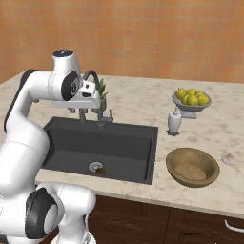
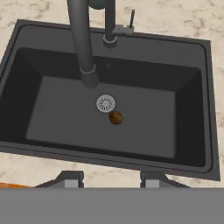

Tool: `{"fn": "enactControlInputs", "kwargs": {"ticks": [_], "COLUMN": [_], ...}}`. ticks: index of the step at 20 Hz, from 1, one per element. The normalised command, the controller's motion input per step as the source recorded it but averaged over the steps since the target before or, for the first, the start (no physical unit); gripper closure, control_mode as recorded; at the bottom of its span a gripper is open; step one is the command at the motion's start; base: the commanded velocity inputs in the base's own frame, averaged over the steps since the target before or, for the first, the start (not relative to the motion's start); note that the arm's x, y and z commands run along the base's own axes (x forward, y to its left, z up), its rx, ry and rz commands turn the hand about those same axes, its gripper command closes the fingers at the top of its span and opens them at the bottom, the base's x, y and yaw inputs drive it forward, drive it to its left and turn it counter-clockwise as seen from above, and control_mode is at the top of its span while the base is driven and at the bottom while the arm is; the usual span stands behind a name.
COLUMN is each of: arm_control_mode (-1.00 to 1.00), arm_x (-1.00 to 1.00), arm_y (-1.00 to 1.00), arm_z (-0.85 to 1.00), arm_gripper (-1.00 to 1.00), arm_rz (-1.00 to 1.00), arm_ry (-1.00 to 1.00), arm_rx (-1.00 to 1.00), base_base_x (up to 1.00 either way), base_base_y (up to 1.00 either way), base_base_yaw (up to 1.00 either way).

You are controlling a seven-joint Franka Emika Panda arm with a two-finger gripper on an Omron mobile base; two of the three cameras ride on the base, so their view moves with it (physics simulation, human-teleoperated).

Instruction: Pick the mushroom from the sink and place it in the bowl. Then pick the bowl and place it in the microwave. Then close the microwave door and press the start button.

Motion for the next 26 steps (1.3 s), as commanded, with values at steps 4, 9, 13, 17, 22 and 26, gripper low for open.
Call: {"fn": "enactControlInputs", "kwargs": {"ticks": [4, 9, 13, 17, 22, 26], "arm_control_mode": [-1.00, -1.00, -1.00, -1.00, -1.00, -1.00], "arm_x": [0.00, 0.00, 0.07, 0.17, 0.19, 0.36], "arm_y": [-0.28, -0.45, 0.00, -0.01, -0.04, -0.25], "arm_z": [-0.37, -0.71, -0.88, -0.90, -0.86, -0.78], "arm_gripper": [-1.00, -1.00, -1.00, -1.00, -1.00, -1.00], "arm_rz": [0.00, 0.01, 0.13, 0.11, 0.09, 0.07], "arm_ry": [-0.01, 0.06, 0.24, 0.13, 0.17, 0.18], "arm_rx": [0.00, 0.10, 0.07, 0.10, 0.12, 0.21], "base_base_x": [0.00, 0.00, 0.00, 0.00, 0.00, 0.00], "base_base_y": [0.00, 0.00, 0.00, 0.00, 0.00, 0.00], "base_base_yaw": [0.00, 0.00, 0.00, 0.00, 0.00, 0.00]}}
